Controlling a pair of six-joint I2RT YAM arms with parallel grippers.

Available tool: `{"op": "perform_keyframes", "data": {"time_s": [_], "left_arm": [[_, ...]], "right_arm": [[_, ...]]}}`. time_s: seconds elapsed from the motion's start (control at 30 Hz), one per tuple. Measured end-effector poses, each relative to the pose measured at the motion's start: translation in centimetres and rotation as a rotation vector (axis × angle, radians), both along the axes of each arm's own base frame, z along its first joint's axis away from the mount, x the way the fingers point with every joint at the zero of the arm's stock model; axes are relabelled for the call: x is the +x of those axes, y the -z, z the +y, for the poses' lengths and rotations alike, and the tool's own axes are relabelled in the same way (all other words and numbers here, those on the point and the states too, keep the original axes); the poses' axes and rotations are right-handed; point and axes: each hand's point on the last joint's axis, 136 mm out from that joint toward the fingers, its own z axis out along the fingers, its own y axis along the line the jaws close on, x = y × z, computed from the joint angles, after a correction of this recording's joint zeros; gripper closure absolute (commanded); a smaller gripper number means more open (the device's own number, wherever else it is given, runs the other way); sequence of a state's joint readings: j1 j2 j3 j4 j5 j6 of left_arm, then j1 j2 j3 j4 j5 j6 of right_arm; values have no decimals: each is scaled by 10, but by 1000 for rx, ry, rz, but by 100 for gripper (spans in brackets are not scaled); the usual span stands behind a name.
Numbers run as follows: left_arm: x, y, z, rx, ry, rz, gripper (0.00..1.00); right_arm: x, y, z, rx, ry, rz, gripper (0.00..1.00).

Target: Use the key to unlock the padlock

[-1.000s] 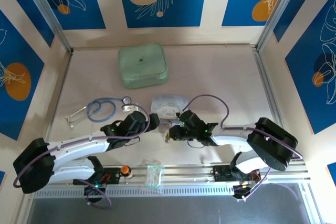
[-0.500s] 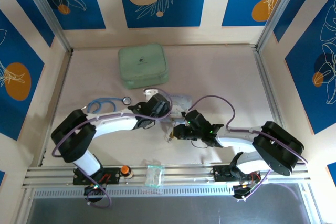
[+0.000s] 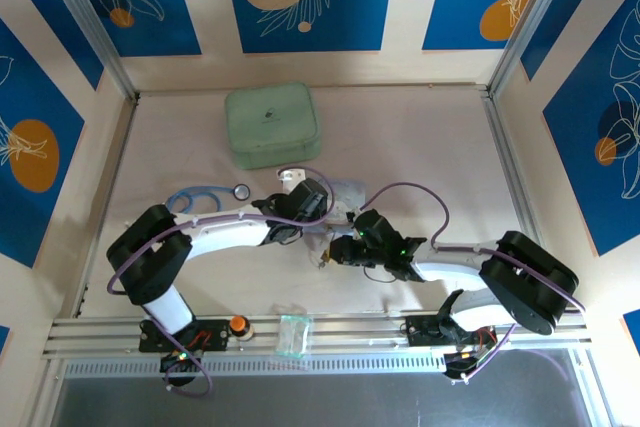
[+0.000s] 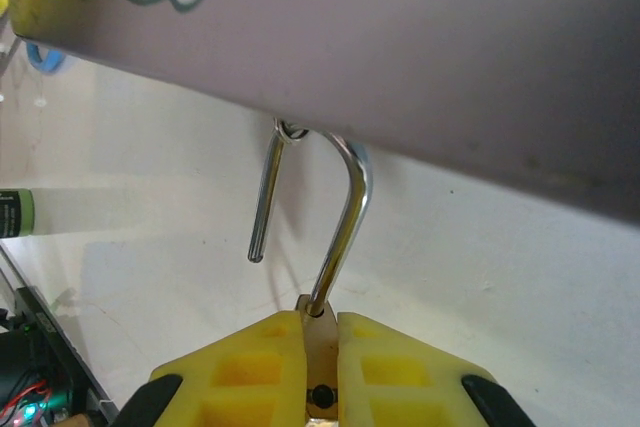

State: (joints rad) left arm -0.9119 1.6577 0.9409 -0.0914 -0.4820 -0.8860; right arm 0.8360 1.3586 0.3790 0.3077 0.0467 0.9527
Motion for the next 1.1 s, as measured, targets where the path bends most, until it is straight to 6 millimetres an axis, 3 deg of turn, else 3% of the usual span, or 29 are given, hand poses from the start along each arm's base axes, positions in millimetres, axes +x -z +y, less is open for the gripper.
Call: {"op": "perform_keyframes", "data": {"time_s": [0.43, 0.67, 0.87, 0.93, 1.1], "left_arm": [[-2, 2, 2, -19, -38, -1, 36], [-2, 2, 2, -19, -43, -3, 37], [-2, 3, 3, -21, -43, -5, 37], [-2, 3, 2, -22, -43, -5, 37], [-2, 1, 3, -24, -42, -7, 35]], "right_arm": [[4, -9, 9, 137, 38, 11, 92], [24, -11, 8, 201, 121, 9, 93], [29, -13, 9, 225, 141, -6, 92], [29, -12, 10, 202, 145, -11, 88], [21, -4, 10, 48, 150, -9, 66]]}}
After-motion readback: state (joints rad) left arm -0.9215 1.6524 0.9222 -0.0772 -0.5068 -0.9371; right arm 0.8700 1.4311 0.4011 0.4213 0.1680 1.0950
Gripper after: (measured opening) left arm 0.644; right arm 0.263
